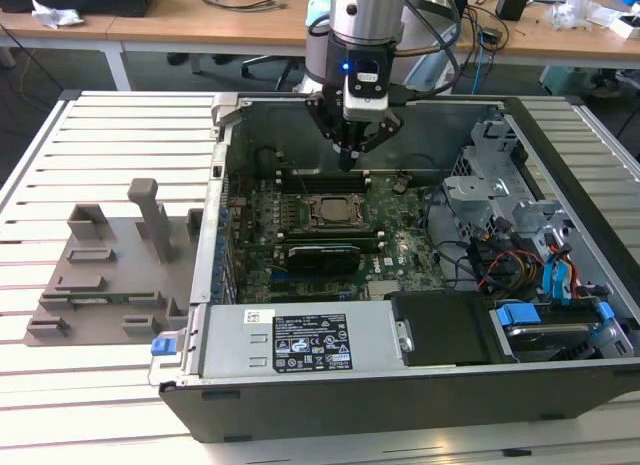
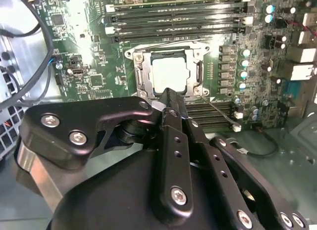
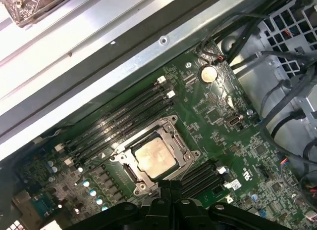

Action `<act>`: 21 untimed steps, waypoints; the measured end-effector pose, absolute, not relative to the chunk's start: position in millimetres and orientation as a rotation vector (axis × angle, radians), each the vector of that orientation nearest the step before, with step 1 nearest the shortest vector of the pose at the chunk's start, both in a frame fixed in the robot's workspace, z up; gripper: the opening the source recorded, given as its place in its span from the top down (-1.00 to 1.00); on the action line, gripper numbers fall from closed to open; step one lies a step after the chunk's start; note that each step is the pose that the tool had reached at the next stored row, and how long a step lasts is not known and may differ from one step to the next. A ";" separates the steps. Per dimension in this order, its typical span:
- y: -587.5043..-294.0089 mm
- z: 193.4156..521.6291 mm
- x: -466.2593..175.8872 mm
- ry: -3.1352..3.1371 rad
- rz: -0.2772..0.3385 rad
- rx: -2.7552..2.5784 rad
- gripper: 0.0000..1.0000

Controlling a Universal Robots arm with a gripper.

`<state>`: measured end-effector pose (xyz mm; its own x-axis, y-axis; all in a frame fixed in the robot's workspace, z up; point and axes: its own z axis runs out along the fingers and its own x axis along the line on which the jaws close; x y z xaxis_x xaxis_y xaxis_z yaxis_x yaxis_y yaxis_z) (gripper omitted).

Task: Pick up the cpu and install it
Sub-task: 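Install the first cpu locking lever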

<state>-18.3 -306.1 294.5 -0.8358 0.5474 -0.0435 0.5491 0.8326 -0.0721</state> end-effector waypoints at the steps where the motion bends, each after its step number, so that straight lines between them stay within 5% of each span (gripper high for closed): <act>1: -306.1 294.5 -18.3 2.992 -0.127 0.876 0.79; 21: -306.1 294.5 -18.3 3.063 -0.122 0.534 0.79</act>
